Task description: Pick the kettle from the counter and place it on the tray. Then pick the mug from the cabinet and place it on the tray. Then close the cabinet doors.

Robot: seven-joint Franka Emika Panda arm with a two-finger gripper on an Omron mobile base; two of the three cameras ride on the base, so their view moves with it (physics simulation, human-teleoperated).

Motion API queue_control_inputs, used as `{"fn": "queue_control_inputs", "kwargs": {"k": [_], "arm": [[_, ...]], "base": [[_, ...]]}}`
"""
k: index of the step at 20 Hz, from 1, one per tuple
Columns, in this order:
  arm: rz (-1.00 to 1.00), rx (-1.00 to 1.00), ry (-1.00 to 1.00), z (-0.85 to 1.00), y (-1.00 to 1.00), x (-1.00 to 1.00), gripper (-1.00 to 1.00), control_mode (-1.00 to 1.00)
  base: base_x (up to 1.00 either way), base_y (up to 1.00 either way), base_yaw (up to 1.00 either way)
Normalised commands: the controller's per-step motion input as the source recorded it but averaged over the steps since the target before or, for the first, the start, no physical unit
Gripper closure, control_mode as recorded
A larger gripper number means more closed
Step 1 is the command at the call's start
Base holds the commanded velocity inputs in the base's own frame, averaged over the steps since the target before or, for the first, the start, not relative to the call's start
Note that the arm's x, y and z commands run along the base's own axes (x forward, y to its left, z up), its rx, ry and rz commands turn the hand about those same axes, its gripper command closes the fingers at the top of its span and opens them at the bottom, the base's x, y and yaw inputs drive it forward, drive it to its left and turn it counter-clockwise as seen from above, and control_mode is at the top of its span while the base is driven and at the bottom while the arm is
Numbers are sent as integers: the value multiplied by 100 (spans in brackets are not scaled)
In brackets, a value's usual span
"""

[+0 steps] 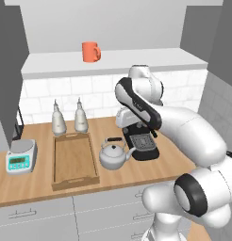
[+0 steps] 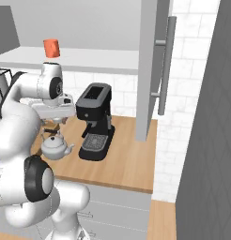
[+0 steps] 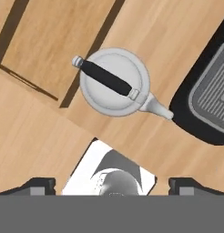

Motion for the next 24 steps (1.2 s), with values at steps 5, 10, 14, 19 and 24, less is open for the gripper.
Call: {"fn": "queue_control_inputs", "kwargs": {"k": [5, 10, 14, 19, 24], "arm": [[13, 0, 1, -36, 28, 15, -100, -100], [8, -10, -2, -41, 17, 18, -100, -100], [15, -2, -6, -36, 36, 39, -100, -100], [13, 0, -10, -15, 21, 35, -100, -100], [9, 0, -2, -15, 4, 38, -100, -100]], "base": [[0, 0, 0], [0, 0, 0], [0, 0, 0], [0, 0, 0], [0, 0, 0]]}}
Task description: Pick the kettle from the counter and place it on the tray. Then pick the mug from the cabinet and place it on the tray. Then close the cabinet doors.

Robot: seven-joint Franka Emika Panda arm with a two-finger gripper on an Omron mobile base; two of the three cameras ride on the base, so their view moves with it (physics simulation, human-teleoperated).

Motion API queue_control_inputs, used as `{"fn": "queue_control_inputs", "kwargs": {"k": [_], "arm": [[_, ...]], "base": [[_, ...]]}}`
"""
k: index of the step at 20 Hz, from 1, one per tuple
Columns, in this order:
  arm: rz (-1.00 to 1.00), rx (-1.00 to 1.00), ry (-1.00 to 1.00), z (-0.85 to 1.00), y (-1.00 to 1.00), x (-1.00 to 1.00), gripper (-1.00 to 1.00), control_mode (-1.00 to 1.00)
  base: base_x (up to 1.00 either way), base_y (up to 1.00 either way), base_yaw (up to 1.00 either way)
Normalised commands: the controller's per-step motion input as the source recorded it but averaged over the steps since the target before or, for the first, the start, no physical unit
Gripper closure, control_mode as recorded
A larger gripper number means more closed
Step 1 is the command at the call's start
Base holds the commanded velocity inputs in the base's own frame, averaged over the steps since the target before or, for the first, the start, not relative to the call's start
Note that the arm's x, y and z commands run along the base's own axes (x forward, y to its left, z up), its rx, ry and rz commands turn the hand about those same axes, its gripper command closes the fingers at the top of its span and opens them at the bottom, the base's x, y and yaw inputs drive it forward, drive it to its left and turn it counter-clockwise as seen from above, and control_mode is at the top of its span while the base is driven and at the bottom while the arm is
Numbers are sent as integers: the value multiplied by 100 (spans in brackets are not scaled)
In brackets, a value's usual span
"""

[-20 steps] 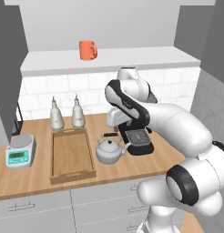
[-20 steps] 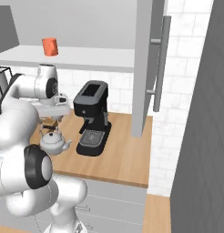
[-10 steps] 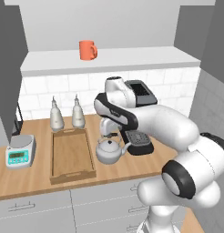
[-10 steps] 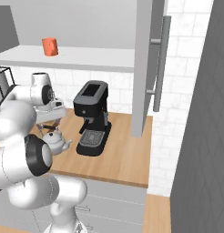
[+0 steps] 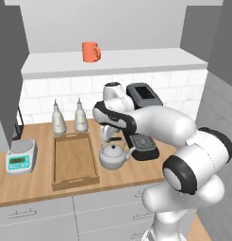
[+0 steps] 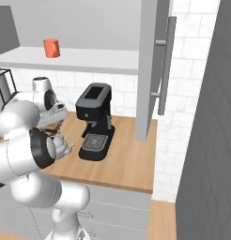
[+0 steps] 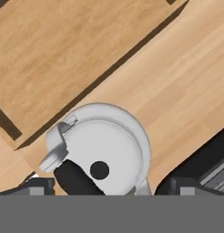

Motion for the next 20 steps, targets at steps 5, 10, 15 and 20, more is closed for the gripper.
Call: {"fn": "queue_control_inputs", "kwargs": {"k": [5, 10, 15, 20], "arm": [[8, 0, 0, -20, 0, 9, -100, -100], [10, 0, 0, -21, 0, 0, -100, -100], [8, 0, -1, -21, 0, -4, 100, -100], [3, 0, 0, -8, 1, -1, 100, -100]], "base": [[0, 0, 0], [0, 0, 0], [0, 0, 0], [0, 0, 0]]}}
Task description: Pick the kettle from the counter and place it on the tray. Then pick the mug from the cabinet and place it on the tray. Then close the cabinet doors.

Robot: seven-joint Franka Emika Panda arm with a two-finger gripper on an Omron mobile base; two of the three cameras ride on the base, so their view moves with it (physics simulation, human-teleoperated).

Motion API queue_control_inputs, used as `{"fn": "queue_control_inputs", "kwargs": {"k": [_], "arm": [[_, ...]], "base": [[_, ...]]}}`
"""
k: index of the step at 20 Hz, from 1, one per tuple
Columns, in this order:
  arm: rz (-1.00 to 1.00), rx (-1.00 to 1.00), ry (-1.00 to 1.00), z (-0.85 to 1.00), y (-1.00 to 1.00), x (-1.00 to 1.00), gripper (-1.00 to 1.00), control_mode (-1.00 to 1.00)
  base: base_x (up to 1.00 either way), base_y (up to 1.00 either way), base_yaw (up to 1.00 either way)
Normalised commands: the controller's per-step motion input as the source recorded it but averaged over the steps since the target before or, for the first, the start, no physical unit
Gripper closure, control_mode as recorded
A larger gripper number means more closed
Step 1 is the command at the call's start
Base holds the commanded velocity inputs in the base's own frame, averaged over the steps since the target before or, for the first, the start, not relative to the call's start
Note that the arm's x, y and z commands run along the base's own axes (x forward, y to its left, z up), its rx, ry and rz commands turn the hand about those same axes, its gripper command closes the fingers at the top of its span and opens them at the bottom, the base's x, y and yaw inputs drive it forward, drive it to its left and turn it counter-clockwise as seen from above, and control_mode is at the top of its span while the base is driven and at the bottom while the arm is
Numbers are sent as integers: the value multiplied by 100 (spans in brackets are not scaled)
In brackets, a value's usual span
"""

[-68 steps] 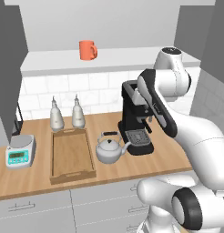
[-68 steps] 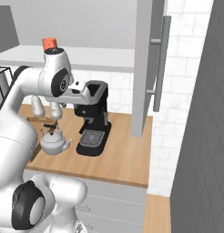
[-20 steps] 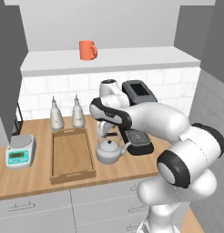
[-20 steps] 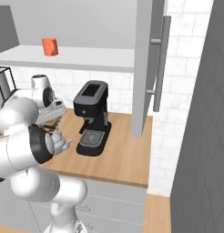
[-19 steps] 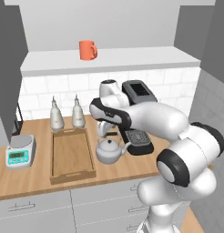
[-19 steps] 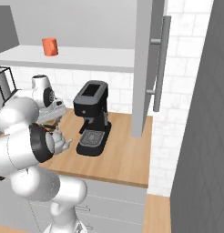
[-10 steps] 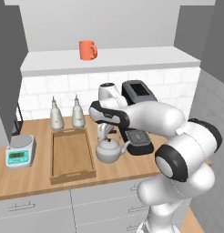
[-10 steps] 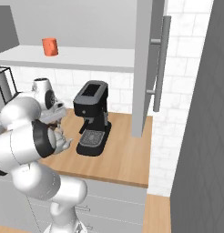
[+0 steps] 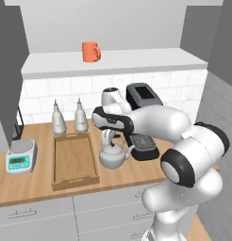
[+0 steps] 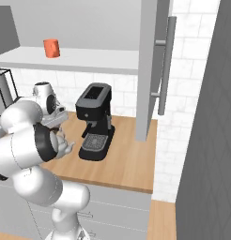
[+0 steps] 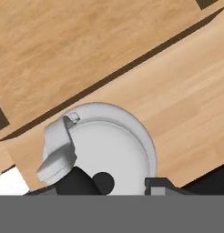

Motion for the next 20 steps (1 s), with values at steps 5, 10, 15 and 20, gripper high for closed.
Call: {"fn": "queue_control_inputs", "kwargs": {"k": [5, 10, 15, 20], "arm": [[3, 0, -11, 0, 5, -20, 100, -100], [7, 0, -23, 4, 22, -14, 100, -100], [19, 3, -9, 32, 8, 0, 100, -100], [32, 9, 2, 49, 0, 0, 100, -100]], "base": [[0, 0, 0], [0, 0, 0], [0, 0, 0], [0, 0, 0]]}}
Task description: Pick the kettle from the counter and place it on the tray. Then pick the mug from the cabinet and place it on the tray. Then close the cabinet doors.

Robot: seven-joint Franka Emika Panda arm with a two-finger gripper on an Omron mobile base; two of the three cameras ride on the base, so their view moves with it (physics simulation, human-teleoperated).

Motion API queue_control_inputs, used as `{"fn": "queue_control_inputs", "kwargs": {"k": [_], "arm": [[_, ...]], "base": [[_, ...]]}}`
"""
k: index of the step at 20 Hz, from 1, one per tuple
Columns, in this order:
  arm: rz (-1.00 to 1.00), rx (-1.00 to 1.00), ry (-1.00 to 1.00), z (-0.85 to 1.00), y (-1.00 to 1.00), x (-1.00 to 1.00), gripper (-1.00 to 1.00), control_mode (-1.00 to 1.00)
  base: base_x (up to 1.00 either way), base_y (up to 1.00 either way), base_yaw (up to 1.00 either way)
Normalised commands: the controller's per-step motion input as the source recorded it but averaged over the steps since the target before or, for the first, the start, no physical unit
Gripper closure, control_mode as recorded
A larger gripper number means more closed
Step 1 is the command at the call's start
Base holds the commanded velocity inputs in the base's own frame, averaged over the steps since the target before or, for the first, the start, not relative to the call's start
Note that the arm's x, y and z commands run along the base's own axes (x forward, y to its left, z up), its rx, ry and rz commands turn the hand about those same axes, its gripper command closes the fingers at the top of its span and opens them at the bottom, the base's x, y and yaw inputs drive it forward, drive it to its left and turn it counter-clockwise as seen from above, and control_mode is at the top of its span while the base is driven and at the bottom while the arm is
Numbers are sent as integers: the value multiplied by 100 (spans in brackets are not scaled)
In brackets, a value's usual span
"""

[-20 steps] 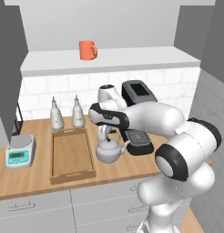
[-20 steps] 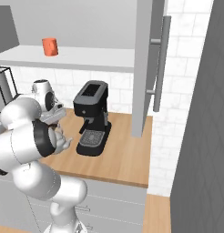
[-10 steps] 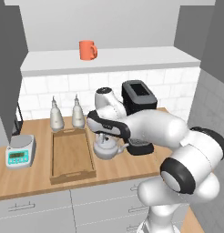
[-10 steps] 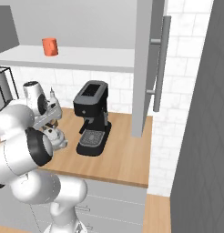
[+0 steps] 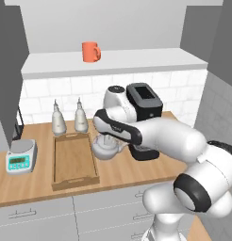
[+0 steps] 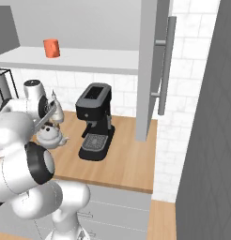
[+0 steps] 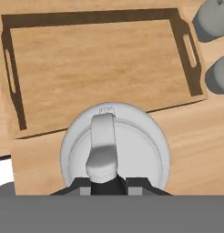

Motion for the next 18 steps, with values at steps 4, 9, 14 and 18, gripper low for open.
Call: {"fn": "queue_control_inputs", "kwargs": {"k": [4, 9, 14, 18], "arm": [[27, 2, 5, 17, 7, 2, 100, -100], [5, 0, -1, 0, 48, 20, 100, -100], [0, 0, -8, 0, 35, 16, 100, -100], [0, 0, -3, 0, 34, 23, 100, -100]], "base": [[0, 0, 0], [0, 0, 0], [0, 0, 0], [0, 0, 0]]}}
